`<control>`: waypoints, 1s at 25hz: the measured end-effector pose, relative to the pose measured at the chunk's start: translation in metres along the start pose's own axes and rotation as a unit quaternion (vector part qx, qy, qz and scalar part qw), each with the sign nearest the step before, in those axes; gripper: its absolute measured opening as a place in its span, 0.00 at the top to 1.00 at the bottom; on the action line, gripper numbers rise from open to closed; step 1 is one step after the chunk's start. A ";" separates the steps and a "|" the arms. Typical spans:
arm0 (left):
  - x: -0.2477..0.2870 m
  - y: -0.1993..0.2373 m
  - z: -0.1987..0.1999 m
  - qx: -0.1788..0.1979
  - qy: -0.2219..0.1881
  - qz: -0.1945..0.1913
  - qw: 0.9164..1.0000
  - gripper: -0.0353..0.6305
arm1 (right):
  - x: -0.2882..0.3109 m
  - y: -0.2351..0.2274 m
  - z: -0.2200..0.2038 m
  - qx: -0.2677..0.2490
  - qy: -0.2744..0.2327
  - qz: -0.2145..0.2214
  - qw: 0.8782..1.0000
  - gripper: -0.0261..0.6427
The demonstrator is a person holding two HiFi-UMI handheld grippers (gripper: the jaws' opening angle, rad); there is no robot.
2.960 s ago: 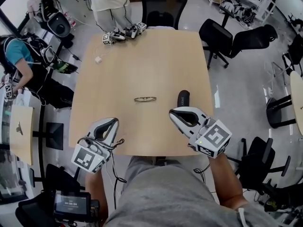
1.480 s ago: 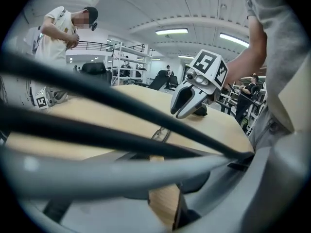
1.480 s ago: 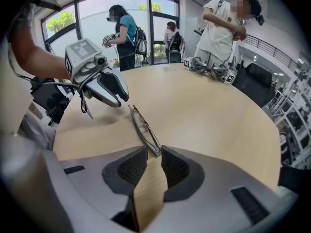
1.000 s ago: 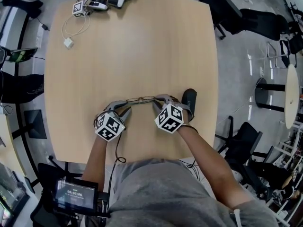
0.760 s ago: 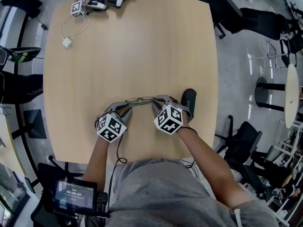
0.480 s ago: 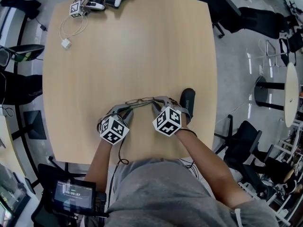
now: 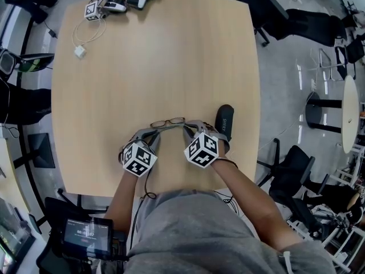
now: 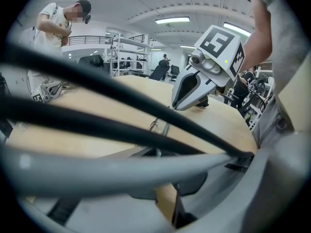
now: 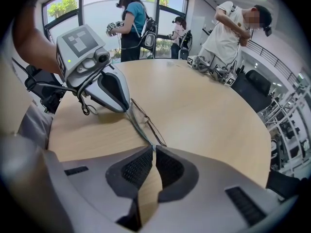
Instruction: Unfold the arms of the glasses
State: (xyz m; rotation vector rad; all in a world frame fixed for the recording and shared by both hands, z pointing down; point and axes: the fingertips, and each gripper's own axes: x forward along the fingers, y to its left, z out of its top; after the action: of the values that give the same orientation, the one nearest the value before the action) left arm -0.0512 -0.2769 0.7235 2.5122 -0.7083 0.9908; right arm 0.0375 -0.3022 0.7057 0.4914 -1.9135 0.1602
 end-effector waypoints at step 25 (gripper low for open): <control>0.003 -0.058 -0.007 -0.120 -0.018 -0.042 0.992 0.91 | -0.003 0.086 0.001 -0.007 0.006 0.064 0.998 0.92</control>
State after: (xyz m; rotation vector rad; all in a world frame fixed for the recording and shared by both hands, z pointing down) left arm -0.0206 -0.2272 0.7226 2.3335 -0.6812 0.7825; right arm 0.0026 -0.2240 0.7126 0.3571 -1.9343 0.2318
